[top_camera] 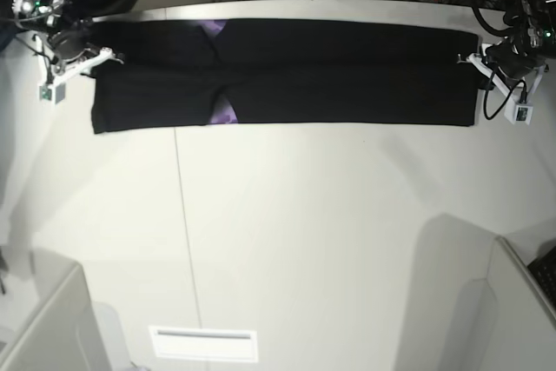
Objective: Fold the T-shirt properly
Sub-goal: 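Fold the hem over toward the collar fold with both grippers, then release the strip ends and reposition both grippers on the strip ends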
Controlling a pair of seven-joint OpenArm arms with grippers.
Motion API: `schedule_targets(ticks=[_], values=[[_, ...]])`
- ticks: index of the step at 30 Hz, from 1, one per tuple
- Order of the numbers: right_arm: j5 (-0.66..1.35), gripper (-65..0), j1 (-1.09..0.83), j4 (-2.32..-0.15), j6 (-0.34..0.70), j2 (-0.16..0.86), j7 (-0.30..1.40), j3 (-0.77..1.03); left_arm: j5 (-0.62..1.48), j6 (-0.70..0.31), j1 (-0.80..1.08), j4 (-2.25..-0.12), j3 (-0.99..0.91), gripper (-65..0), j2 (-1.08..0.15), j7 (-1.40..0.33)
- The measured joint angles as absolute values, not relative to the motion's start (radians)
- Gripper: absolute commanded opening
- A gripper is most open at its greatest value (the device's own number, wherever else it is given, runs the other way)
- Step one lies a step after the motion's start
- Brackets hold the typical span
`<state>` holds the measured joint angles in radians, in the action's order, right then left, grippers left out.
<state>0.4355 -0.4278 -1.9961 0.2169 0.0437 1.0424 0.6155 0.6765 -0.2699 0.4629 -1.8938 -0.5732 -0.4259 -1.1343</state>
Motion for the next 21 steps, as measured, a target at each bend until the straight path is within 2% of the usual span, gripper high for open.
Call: schedule_targets(ticks=[2,4,10,13,14,16,17,18,19,21], values=[[0.433,-40.8,-0.428,-1.996,0.213,0.045,1.042,0.635,0.669,-0.270,0.470,-1.894,-0.578,-46.9,-0.428,-1.134],[0.437,-36.2,-0.427,-1.996,0.213,0.044,1.041,0.649,0.668,-0.270,0.475,-1.896,-0.580,-37.5,-0.428,-1.134],[0.437,-35.9,-0.427,-1.996,0.213,0.044,1.041,0.653,0.670,-0.270,0.473,-1.929,-0.580,-13.0,-0.425,-1.134],[0.448,-35.7,-0.426,-1.996,0.214,0.039,1.040,0.681,0.675,-0.270,0.471,-1.935,-0.593,-4.8,-0.422,-1.135],[0.445,-35.7,-0.421,-1.996,0.216,0.038,1.040,0.696,0.689,-0.271,0.471,-1.936,-0.622,-3.8,-0.416,-1.135],[0.437,-35.9,-0.410,-1.996,0.255,0.040,1.037,0.714,0.748,-0.281,0.470,-1.939,-0.704,-3.8,-0.386,-1.133],[0.437,-36.0,-0.408,-1.996,0.302,0.042,1.028,0.714,0.786,-0.292,0.471,-1.938,-0.731,-5.4,-0.374,-1.133],[0.440,-37.5,-0.408,-1.996,0.350,0.043,1.001,0.706,0.820,-0.302,0.473,-1.936,-0.742,-10.2,-0.367,-1.134],[0.442,-41.1,-0.408,-1.996,0.410,0.040,0.978,0.701,0.831,-0.318,0.474,-1.933,-0.740,-18.4,-0.359,-1.133],[0.440,-53.1,-0.408,-1.996,0.450,0.009,0.949,0.701,0.838,-0.319,0.464,-1.921,-0.731,-43.8,-0.327,-1.132]])
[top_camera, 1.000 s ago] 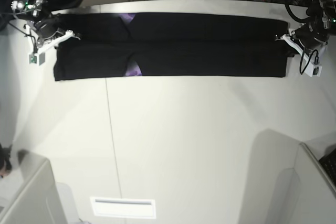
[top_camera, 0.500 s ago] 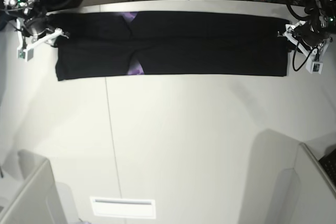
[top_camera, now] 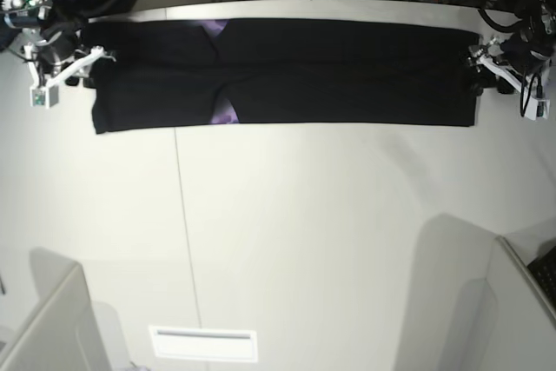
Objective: Fold the T-shirt properly
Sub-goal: 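Release the strip ends and reposition both grippers on the strip ends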
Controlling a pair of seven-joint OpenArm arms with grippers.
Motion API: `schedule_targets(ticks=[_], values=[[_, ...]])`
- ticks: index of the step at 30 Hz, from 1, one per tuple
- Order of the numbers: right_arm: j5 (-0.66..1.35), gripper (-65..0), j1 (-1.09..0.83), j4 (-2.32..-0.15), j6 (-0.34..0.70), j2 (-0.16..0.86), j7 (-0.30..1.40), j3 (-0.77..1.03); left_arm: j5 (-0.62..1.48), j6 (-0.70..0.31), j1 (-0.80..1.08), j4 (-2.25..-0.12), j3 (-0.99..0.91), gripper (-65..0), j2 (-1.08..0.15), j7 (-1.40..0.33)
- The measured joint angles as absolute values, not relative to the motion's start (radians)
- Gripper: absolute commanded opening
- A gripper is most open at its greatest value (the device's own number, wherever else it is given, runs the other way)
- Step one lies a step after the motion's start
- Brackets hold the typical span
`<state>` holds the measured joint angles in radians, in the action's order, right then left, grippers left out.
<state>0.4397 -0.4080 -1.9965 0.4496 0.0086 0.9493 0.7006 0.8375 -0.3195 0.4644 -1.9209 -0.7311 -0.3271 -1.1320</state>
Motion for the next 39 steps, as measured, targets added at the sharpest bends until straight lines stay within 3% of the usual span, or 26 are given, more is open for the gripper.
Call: schedule_targets(ticks=[1,2,10,14,21,24,31,35,39], values=[[0.433,-61.1,-0.409,-1.996,0.455,-0.012,0.948,0.700,0.839,-0.319,0.461,-1.905,-0.723,-59.6,-0.313,-1.127],[0.435,-65.0,-0.412,-1.995,0.477,-0.020,0.955,0.700,0.840,-0.319,0.459,-1.886,-0.711,-65.0,-0.306,-1.127],[0.439,-65.0,-0.387,-1.931,0.477,-0.014,0.941,0.575,0.515,-0.315,0.374,-1.817,-0.595,-65.0,-0.244,-1.124],[0.425,-65.0,-0.331,-1.793,0.472,-0.014,0.942,0.545,0.379,-0.316,0.339,-1.774,-0.508,-65.0,-0.221,-1.123],[0.234,-65.0,-0.209,-1.639,0.482,-0.014,0.855,0.541,0.424,-0.323,0.226,-1.604,-0.456,-65.0,-0.237,-1.055],[0.251,-65.0,-0.165,-1.559,0.481,-0.005,0.768,0.545,0.430,-0.323,0.167,-1.551,-0.454,-65.0,-0.237,-1.042],[0.262,-65.0,-0.014,-1.378,0.488,0.071,0.752,0.543,0.397,-0.318,0.064,-1.517,-0.445,-65.0,-0.204,-1.081],[0.246,-65.0,0.007,-1.390,0.488,0.075,0.780,0.543,0.396,-0.319,0.052,-1.526,-0.450,-65.0,-0.202,-1.093],[0.194,-65.0,-0.032,-1.546,0.469,0.062,0.904,0.543,0.374,-0.318,0.065,-1.600,-0.451,-65.0,-0.201,-1.139]])
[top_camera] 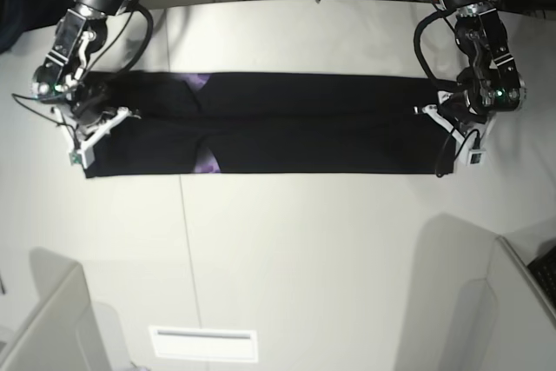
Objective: Fold the T-shirt properly
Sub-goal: 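Release the strip ends and reposition both grippers on the strip ends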
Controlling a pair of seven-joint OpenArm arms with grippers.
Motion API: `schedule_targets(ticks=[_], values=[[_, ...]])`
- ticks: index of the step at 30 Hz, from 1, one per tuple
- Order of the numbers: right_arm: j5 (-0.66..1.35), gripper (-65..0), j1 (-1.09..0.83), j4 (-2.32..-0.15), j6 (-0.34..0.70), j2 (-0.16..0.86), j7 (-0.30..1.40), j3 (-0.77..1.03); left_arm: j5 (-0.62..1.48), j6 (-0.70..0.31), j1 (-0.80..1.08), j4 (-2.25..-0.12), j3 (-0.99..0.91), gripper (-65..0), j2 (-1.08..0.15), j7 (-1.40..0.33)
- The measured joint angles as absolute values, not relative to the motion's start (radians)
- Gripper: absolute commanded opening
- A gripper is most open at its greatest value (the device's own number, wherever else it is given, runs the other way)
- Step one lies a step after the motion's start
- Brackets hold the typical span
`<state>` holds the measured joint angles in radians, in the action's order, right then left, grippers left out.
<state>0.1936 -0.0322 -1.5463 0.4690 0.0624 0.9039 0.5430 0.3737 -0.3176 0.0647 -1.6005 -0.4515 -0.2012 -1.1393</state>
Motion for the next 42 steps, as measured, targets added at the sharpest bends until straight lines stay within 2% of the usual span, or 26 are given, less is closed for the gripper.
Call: schedule_targets(ticks=[5,9,11,12,14,16,17,21,25,31,34,39,42], values=[[0.194,-65.0,-0.039,-1.782,0.476,0.036,0.984,0.551,0.409,-0.327,0.057,-1.792,-0.593,-65.0,-0.192,-1.259],[0.214,-65.0,-0.059,-1.961,0.485,0.013,1.017,0.535,0.625,-0.375,0.072,-1.862,-0.763,-65.0,-0.207,-1.285],[0.197,-65.0,-0.065,-1.989,0.482,0.014,1.028,0.544,0.694,-0.375,0.104,-1.843,-0.844,-50.4,-0.230,-1.287],[0.196,-65.0,-0.067,-1.990,0.480,0.014,1.033,0.547,0.723,-0.375,0.118,-1.823,-0.884,-41.0,-0.239,-1.287],[0.198,-65.0,-0.068,-1.990,0.480,0.009,1.034,0.546,0.735,-0.377,0.146,-1.759,-0.938,-17.8,-0.248,-1.291],[0.207,-65.0,-0.082,-1.990,0.480,0.005,1.021,0.540,0.758,-0.382,0.151,-1.681,-0.968,-2.3,-0.249,-1.290],[0.212,-65.0,-0.090,-1.990,0.481,0.000,1.027,0.539,0.754,-0.385,0.150,-1.650,-0.974,0.0,-0.250,-1.291],[0.304,-65.0,-0.117,-1.990,0.480,-0.001,1.031,0.541,0.762,-0.427,0.141,-1.533,-0.964,-2.5,-0.249,-1.244],[0.340,-65.0,-0.131,-1.990,0.480,-0.006,1.031,0.539,0.760,-0.476,0.143,-1.471,-0.842,-5.8,-0.249,-1.155],[0.337,-65.0,-0.137,-1.990,0.480,-0.006,1.031,0.539,0.780,-0.483,0.120,-1.381,-0.754,-5.8,-0.261,-1.048],[0.336,-65.0,-0.146,-1.990,0.480,-0.005,1.034,0.539,0.791,-0.435,0.082,-1.339,-0.716,-5.8,-0.263,-1.031],[0.337,-65.0,-0.151,-1.990,0.480,-0.006,1.034,0.539,0.798,-0.424,0.053,-1.323,-0.620,-6.3,-0.270,-1.011],[0.334,-65.0,-0.150,-1.990,0.480,-0.006,1.033,0.539,0.804,-0.423,0.054,-1.325,-0.606,-15.1,-0.260,-1.008]])
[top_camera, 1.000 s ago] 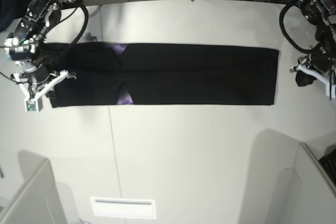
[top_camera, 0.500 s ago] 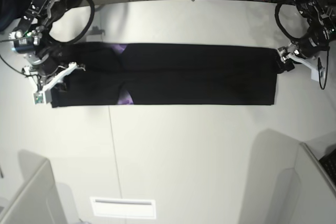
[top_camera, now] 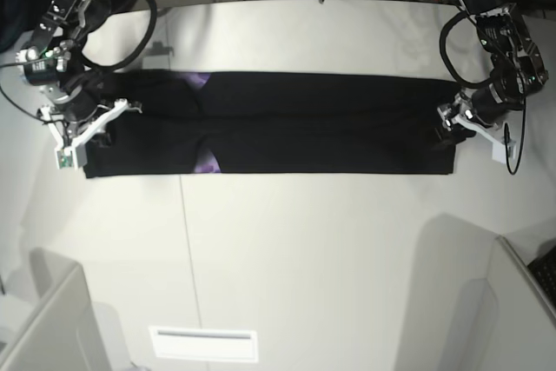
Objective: Fold the T-shirt properly
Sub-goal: 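Release the strip ends and reposition both grippers on the strip ends, then grasp the strip end with the left gripper and fold it toward the middle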
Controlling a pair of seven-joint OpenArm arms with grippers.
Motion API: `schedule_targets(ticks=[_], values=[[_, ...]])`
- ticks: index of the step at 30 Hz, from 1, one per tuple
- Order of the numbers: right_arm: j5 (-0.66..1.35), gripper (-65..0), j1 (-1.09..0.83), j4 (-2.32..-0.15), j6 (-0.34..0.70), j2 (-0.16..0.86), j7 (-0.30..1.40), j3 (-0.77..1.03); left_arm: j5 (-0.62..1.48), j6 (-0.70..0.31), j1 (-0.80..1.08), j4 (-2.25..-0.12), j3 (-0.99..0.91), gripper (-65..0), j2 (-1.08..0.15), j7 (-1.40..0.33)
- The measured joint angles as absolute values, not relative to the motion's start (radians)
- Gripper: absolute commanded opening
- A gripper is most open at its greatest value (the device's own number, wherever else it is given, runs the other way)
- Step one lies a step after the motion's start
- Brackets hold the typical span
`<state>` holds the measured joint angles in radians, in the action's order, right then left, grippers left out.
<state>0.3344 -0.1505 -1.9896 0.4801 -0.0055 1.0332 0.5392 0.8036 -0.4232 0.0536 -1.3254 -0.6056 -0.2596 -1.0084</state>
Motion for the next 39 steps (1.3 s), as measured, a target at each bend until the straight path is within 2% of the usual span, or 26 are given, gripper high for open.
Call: schedule_targets(ticks=[5,8,9,16,19,22,24,28,33,35,39], values=[[0.337,-65.0,-0.150,-1.990,0.480,-0.006,1.033,0.543,0.808,-0.422,0.067,-1.312,-0.600,-39.2,-0.260,-1.016],[0.337,-65.0,-0.150,-1.990,0.480,-0.006,1.034,0.543,0.816,-0.423,0.059,-1.272,-0.601,-57.1,-0.261,-1.016],[0.337,-65.0,-0.150,-1.990,0.480,-0.006,1.033,0.543,0.817,-0.422,0.056,-1.264,-0.600,-64.8,-0.261,-1.016],[0.337,-65.0,-0.151,-1.990,0.480,-0.006,1.033,0.543,0.817,-0.422,0.056,-1.271,-0.594,-65.0,-0.300,-1.041],[0.336,-65.0,-0.156,-1.990,0.480,-0.006,1.033,0.543,0.763,-0.415,0.080,-1.340,-0.594,-65.0,-0.331,-1.075],[0.336,-65.0,-0.159,-1.990,0.479,-0.006,1.034,0.543,0.752,-0.349,0.112,-1.438,-0.592,-65.0,-0.348,-1.085],[0.337,-65.0,-0.153,-1.990,0.479,-0.007,1.034,0.543,0.749,-0.291,0.126,-1.519,-0.588,-65.0,-0.342,-1.088],[0.334,-65.0,-0.145,-1.990,0.479,-0.022,1.029,0.552,0.764,-0.279,0.157,-1.658,-0.574,-65.0,-0.321,-1.082],[0.336,-65.0,-0.120,-1.966,0.479,-0.041,1.034,0.569,0.759,-0.266,0.182,-1.722,-0.430,-65.0,-0.295,-1.087],[0.337,-65.0,-0.117,-1.966,0.479,-0.041,1.028,0.570,0.760,-0.210,0.188,-1.743,-0.395,-65.0,-0.270,-1.082],[0.342,-65.0,-0.120,-1.966,0.479,-0.049,1.033,0.579,0.749,-0.186,0.195,-1.784,-0.353,-65.0,-0.241,-1.089]])
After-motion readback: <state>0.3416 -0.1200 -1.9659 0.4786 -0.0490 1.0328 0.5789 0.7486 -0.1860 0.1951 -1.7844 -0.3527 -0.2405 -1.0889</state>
